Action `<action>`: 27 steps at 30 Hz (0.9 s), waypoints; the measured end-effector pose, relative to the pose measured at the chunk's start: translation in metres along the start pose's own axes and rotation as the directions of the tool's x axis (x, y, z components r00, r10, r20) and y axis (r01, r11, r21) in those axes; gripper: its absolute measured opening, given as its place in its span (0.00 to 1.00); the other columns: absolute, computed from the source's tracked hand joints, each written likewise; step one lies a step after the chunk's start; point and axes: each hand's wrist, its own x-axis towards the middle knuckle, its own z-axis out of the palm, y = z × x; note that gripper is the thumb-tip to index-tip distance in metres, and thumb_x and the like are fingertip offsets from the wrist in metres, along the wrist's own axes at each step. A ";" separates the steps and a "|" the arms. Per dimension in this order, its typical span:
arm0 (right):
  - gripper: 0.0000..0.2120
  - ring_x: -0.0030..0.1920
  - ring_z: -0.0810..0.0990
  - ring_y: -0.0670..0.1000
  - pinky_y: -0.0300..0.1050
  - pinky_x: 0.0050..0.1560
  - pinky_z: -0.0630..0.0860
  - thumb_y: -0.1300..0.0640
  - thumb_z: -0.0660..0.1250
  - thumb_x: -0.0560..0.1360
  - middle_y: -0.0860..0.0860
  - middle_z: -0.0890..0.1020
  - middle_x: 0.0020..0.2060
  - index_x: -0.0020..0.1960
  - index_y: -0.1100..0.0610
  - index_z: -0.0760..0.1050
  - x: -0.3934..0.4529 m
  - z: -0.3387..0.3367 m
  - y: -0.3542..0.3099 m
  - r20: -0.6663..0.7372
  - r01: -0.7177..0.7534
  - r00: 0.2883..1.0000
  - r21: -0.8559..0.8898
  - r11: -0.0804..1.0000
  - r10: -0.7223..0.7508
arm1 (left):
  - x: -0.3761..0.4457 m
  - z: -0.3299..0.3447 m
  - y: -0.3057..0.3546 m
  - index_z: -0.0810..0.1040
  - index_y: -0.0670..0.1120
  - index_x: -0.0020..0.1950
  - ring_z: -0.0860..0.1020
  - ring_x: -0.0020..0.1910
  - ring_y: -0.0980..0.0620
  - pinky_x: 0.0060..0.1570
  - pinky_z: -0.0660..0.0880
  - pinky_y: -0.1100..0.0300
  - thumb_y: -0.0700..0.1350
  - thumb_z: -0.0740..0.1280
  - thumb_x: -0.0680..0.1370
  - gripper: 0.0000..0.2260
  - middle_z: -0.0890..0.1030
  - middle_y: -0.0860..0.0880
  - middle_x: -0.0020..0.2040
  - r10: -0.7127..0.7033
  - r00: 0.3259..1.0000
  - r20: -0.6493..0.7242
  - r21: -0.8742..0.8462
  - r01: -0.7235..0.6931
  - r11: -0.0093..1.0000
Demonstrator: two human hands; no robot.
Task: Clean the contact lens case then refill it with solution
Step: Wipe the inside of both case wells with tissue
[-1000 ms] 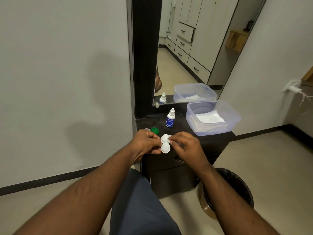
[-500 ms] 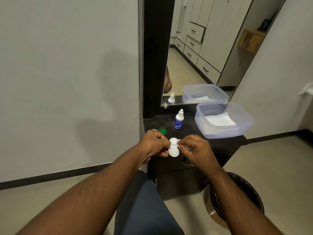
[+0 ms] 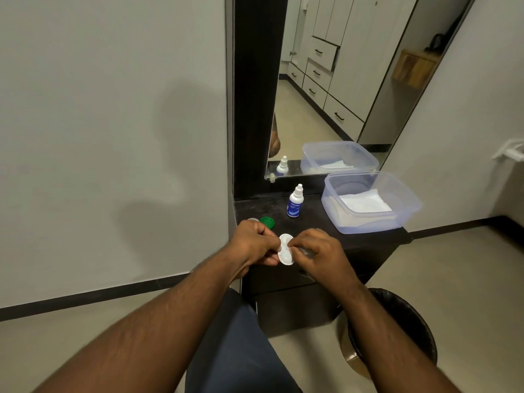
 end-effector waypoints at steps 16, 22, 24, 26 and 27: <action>0.08 0.49 0.73 0.49 0.39 0.47 0.68 0.59 0.67 0.75 0.52 0.78 0.46 0.52 0.57 0.81 0.016 -0.003 -0.008 0.138 -0.014 0.990 -0.079 0.997 0.024 | -0.001 0.000 -0.004 0.81 0.39 0.43 0.84 0.36 0.48 0.38 0.82 0.56 0.32 0.72 0.71 0.04 0.84 0.40 0.43 0.027 1.000 -0.008 -0.055 -0.027 0.998; 0.10 0.48 0.70 0.44 0.35 0.44 0.64 0.55 0.65 0.76 0.47 0.75 0.46 0.55 0.54 0.80 0.038 -0.017 -0.014 0.424 0.007 0.904 -0.145 0.989 0.056 | -0.002 0.001 -0.003 0.82 0.40 0.42 0.85 0.37 0.48 0.40 0.83 0.54 0.32 0.72 0.71 0.04 0.84 0.42 0.42 0.033 0.999 -0.013 -0.059 -0.033 0.998; 0.10 0.48 0.70 0.44 0.36 0.46 0.64 0.54 0.65 0.76 0.48 0.76 0.47 0.56 0.54 0.79 0.045 -0.020 -0.016 0.461 0.017 0.885 -0.161 0.987 0.060 | -0.002 0.000 -0.004 0.81 0.41 0.41 0.85 0.38 0.48 0.43 0.82 0.52 0.32 0.72 0.71 0.05 0.84 0.41 0.43 0.031 0.999 -0.014 -0.065 -0.032 0.997; 0.11 0.50 0.71 0.45 0.38 0.49 0.65 0.54 0.65 0.76 0.49 0.76 0.49 0.56 0.54 0.79 0.049 -0.021 -0.018 0.486 0.038 0.872 -0.185 0.982 0.058 | -0.002 0.000 -0.005 0.81 0.41 0.42 0.85 0.39 0.48 0.44 0.82 0.51 0.32 0.72 0.71 0.05 0.83 0.41 0.43 0.034 0.999 -0.014 -0.065 -0.035 0.997; 0.10 0.50 0.72 0.45 0.38 0.49 0.66 0.54 0.65 0.76 0.49 0.76 0.49 0.56 0.55 0.79 0.051 -0.022 -0.019 0.505 0.047 0.861 -0.193 0.980 0.058 | -0.002 0.000 -0.006 0.81 0.41 0.42 0.85 0.39 0.48 0.44 0.82 0.51 0.32 0.72 0.71 0.05 0.83 0.42 0.43 0.037 0.999 -0.012 -0.063 -0.038 0.997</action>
